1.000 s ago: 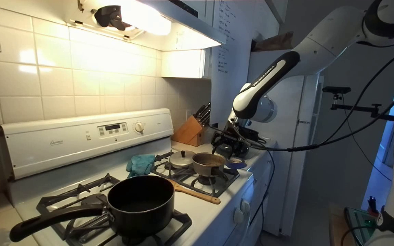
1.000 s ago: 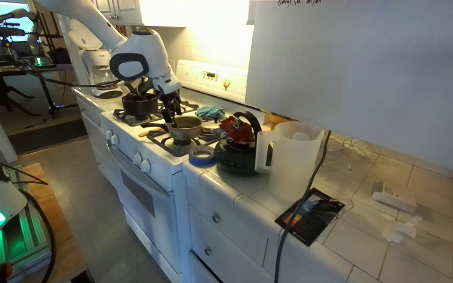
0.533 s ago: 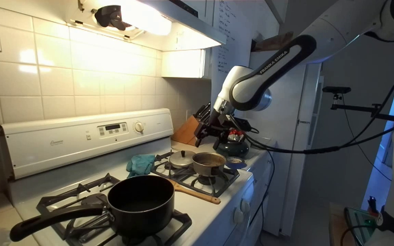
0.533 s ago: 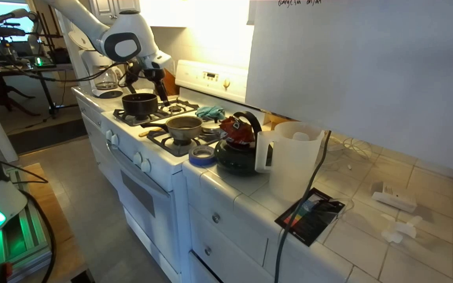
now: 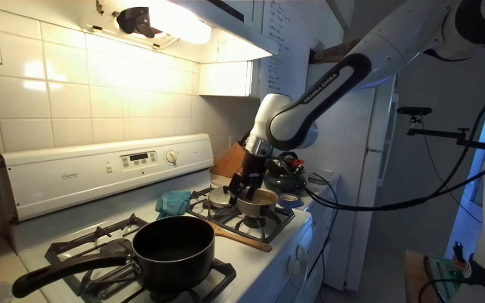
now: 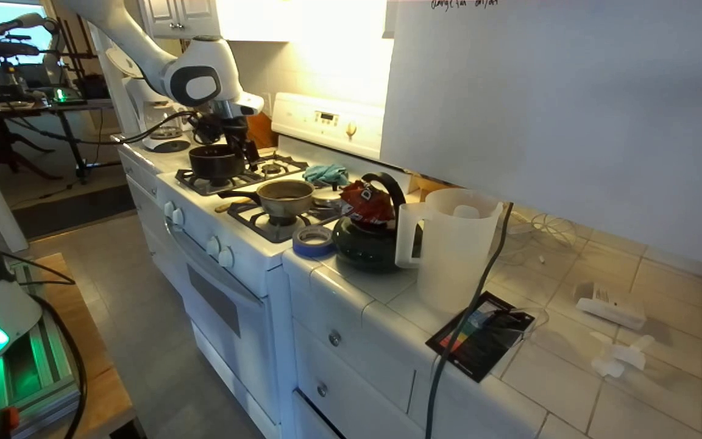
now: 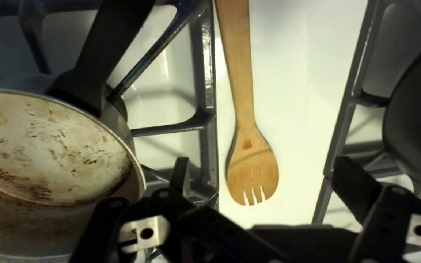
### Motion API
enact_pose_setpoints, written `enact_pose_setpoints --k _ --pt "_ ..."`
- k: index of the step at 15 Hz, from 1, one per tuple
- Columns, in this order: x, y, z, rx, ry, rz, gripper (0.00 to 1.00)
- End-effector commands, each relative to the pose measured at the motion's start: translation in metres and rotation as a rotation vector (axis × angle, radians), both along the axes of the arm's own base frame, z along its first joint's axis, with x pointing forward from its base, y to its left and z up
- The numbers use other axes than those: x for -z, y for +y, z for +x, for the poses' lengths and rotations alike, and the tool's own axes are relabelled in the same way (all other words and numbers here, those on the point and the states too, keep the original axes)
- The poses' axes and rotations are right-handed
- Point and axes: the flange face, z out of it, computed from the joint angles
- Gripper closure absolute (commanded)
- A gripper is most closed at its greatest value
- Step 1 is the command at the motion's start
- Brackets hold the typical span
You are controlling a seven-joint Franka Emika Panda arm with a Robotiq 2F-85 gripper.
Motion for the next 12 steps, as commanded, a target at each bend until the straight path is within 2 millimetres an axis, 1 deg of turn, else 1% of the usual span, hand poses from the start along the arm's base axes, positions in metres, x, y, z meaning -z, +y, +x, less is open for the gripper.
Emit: enact_pose_setpoints --k 1,3,6,9,12 --pt "0.033 0.015 0.024 -0.185 0.057 -0.042 0.00" --pt "0.048 0.023 0.030 -0.284 0.090 -0.051 0.00" --pt "0.065 0.033 0.036 -0.426 0.141 -0.081 0.00" --pt "0.077 0.034 0.043 -0.494 0.180 -0.115 0.00" --pt "0.083 0.034 0.050 -0.504 0.197 -0.143 0.00"
